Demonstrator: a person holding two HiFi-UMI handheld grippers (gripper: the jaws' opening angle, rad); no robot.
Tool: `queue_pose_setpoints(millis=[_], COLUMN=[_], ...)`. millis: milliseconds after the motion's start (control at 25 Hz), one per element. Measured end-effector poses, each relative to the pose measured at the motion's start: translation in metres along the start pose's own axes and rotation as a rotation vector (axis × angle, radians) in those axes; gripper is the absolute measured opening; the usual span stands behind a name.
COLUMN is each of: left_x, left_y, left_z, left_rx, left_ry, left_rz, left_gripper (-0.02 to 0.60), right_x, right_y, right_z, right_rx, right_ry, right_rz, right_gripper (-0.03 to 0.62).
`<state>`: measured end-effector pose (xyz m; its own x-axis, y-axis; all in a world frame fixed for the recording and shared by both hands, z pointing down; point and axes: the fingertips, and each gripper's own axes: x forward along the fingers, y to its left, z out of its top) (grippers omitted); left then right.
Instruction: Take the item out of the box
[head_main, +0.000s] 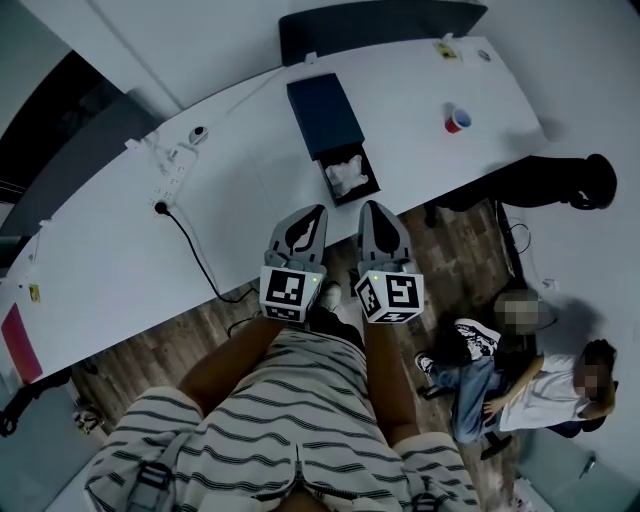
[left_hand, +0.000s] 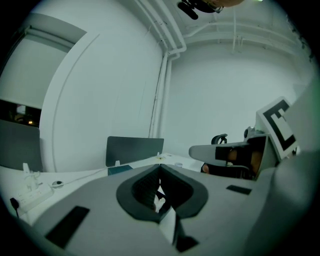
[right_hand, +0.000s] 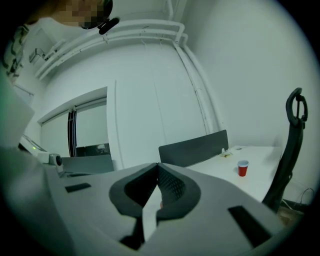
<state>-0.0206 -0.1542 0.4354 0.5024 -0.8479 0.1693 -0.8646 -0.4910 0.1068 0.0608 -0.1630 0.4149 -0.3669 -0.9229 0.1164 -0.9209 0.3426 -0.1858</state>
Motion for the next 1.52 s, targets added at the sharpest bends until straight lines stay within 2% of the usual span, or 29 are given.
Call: queue_pose_setpoints(millis=[520,1280,1520], left_x=[0.031,0.037,0.040], left_y=[-0.003,-0.009,-0.013], left_z=[-0.031,-0.069,-0.082], left_rx=[-0.038,-0.086,-0.107], left_ry=[0.072,0.154,0.171], left_rz=[0.054,0.055,0.053], left_gripper=[0.025,0.025,0.025], right_x=[0.042,0.087,0.101], right_y=[-0.032,-0.057,-0.060], right_z=[-0.049,-0.110,-0.136], right_rx=[0.024,0.001,-0.019], right_ry=[0.160,0.406,0.488], right_rz=[0.015,0.012,0.019], right_gripper=[0.018,0.021,0.072])
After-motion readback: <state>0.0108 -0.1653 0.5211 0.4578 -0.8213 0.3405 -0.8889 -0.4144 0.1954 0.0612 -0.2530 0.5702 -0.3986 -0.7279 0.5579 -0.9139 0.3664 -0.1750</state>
